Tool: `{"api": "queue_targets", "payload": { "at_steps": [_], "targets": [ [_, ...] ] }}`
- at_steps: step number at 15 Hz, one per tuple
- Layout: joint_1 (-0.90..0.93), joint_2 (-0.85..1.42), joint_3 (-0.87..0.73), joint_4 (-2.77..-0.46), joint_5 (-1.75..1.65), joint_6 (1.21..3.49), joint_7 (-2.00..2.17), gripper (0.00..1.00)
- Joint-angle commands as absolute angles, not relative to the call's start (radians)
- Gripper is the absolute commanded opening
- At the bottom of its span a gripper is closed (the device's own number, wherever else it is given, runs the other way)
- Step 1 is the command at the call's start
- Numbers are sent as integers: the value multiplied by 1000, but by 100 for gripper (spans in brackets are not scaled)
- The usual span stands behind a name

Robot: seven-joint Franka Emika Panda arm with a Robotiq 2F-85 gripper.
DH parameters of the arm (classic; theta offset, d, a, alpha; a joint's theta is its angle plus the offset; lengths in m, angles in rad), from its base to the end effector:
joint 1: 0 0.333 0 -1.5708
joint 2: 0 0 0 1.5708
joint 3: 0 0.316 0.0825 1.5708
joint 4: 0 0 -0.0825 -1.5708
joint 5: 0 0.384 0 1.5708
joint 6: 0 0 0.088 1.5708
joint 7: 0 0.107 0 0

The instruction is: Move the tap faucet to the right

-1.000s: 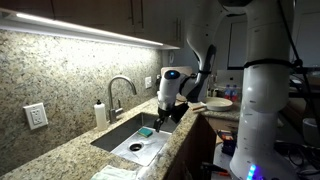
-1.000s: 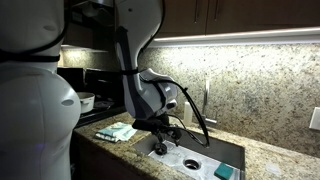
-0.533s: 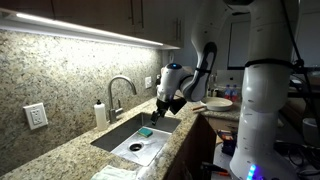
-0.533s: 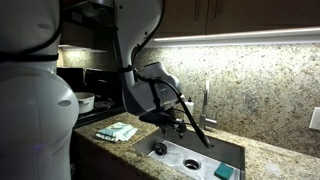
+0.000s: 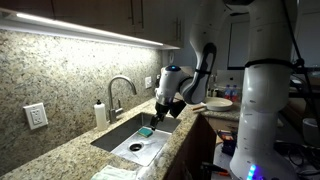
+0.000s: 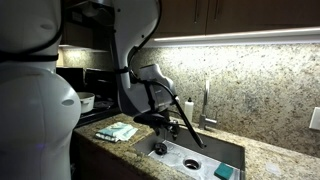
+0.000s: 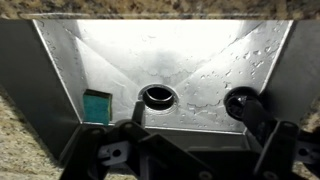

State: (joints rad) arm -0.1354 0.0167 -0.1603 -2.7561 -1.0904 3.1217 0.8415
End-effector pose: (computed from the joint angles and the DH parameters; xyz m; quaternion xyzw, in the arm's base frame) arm 0.3850 -0.0380 0.2319 0.9835 -0.0244 0.1697 0.0577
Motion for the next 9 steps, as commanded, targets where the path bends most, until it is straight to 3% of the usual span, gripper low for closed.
{"api": "queue_targets", "payload": {
  "at_steps": [1, 5, 9],
  "targets": [
    [-109, 31, -116, -2805, -973, 3116, 688, 100],
    [-118, 102, 18, -2777, -794, 3082, 549, 100],
    [-159, -16, 181, -2822, -506, 2979, 370, 100]
  ]
}}
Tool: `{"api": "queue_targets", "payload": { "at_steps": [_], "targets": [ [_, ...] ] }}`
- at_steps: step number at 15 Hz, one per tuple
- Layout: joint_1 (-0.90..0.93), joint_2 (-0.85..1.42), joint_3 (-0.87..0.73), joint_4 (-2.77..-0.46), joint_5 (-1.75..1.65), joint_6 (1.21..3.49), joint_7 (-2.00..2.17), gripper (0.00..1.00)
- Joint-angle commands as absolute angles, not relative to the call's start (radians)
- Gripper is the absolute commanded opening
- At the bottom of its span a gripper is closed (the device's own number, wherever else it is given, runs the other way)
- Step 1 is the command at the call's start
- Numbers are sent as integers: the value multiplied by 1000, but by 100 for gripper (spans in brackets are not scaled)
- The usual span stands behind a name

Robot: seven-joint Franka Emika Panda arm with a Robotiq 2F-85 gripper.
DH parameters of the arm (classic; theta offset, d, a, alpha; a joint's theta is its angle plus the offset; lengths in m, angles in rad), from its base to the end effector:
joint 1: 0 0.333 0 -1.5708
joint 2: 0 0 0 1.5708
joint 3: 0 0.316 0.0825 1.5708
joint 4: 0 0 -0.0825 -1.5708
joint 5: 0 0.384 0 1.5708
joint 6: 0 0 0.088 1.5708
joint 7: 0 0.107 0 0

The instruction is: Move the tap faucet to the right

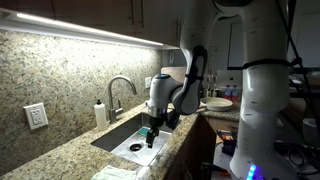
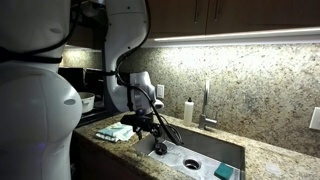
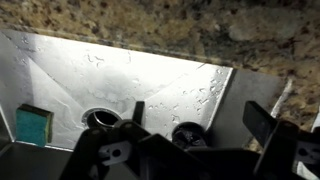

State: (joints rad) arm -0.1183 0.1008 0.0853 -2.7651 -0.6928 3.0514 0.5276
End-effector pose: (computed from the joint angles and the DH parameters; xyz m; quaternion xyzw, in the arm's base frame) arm 0.3883 0.0380 0.1988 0.9925 0.0611 0.1002 0.0344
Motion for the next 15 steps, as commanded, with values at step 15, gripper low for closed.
{"api": "queue_targets", "payload": {
  "at_steps": [15],
  "targets": [
    [-69, -459, -46, -2733, -43, 2450, -68, 100]
  ]
}}
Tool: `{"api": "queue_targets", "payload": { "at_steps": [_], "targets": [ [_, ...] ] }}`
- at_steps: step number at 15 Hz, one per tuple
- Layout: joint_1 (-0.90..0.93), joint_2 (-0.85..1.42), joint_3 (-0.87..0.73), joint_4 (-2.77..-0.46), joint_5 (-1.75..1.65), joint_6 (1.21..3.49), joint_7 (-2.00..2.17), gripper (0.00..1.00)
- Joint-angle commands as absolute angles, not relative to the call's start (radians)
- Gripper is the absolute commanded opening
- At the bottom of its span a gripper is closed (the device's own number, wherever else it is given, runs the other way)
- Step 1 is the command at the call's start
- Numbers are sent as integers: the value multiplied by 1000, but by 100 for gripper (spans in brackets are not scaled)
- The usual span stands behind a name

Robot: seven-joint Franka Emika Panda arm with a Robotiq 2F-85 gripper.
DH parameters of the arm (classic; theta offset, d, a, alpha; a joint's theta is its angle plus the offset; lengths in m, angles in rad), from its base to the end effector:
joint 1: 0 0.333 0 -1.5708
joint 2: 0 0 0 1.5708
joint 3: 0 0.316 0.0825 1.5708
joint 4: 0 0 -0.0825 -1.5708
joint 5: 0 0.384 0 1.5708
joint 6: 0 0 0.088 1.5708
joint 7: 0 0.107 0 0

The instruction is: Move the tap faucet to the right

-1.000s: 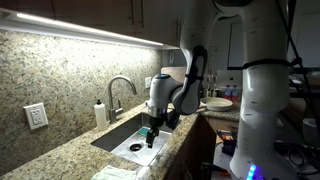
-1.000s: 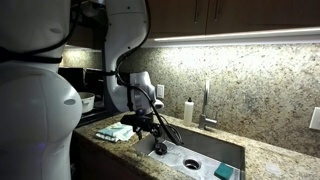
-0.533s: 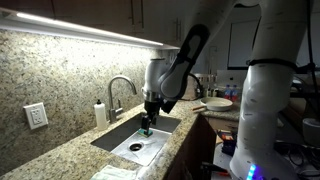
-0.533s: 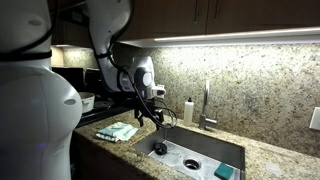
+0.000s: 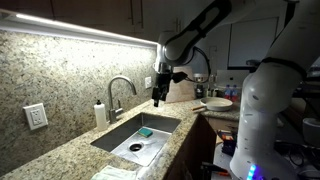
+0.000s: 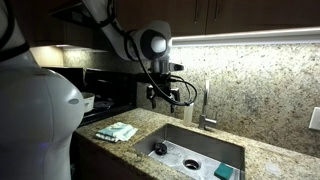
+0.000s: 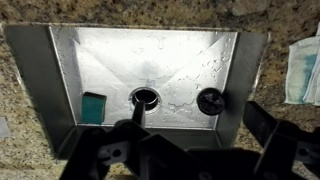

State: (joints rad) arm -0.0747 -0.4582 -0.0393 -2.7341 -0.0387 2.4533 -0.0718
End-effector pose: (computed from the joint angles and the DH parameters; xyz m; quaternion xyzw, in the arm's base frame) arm 0.3832 -0.0431 0.3769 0.9960 -0.0060 0.0877 0.0129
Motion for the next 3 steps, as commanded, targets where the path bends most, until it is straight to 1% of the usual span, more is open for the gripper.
{"api": "queue_targets", "payload": {
  "at_steps": [1, 3],
  "targets": [
    [-66, -455, -44, -2734, -43, 2451, -68, 100],
    [-63, -436, -38, -2734, -43, 2453, -67, 100]
  ]
}}
